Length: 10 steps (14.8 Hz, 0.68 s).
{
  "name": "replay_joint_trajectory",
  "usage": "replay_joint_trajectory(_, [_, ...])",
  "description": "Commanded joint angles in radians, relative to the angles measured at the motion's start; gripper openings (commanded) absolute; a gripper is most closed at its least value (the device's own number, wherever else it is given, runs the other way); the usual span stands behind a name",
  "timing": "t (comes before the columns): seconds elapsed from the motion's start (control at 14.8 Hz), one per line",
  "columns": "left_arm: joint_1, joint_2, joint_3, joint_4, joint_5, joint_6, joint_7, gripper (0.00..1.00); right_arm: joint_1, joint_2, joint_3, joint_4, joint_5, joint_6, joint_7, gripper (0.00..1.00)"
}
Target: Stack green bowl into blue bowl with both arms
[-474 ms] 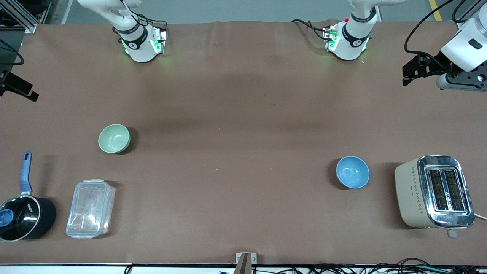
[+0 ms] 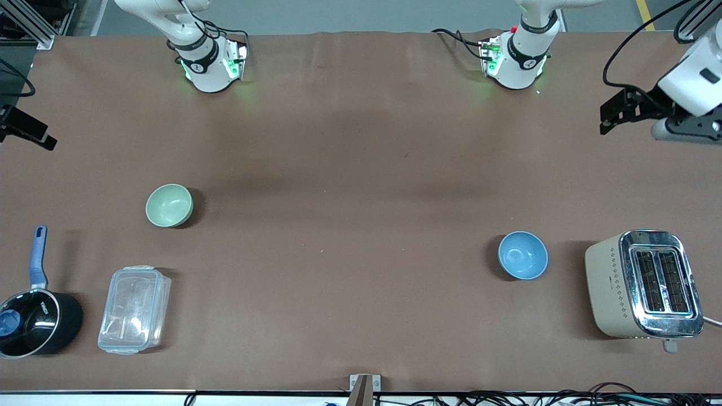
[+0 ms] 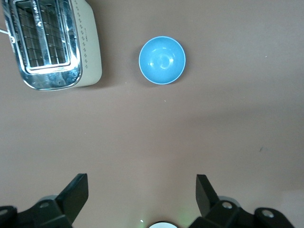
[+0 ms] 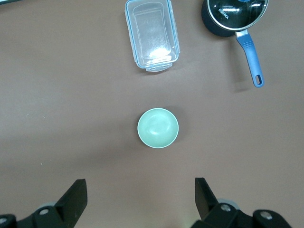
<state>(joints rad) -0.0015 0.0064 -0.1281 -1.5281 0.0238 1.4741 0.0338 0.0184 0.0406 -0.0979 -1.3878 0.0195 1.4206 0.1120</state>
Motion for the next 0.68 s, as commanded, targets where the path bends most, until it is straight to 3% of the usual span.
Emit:
replay_joint_trajectory(0.0, [-0.003, 0.175, 0.001, 0.063, 0.019, 0.026, 0.014, 1.0, -0.009, -0.014, -0.002, -0.025, 0.007, -0.006, 0.002, 1.0])
replay_joint_trajectory(0.2, [0.004, 0.295, 0.004, 0.042, 0.025, 0.197, 0.012, 1.0, -0.008, -0.015, 0.0, -0.136, 0.0, 0.044, -0.002, 1.0])
replay_joint_trajectory(0.61, [0.041, 0.496, 0.004, 0.037, 0.024, 0.357, 0.008, 1.0, -0.011, -0.013, -0.002, -0.572, -0.009, 0.519, -0.029, 1.0])
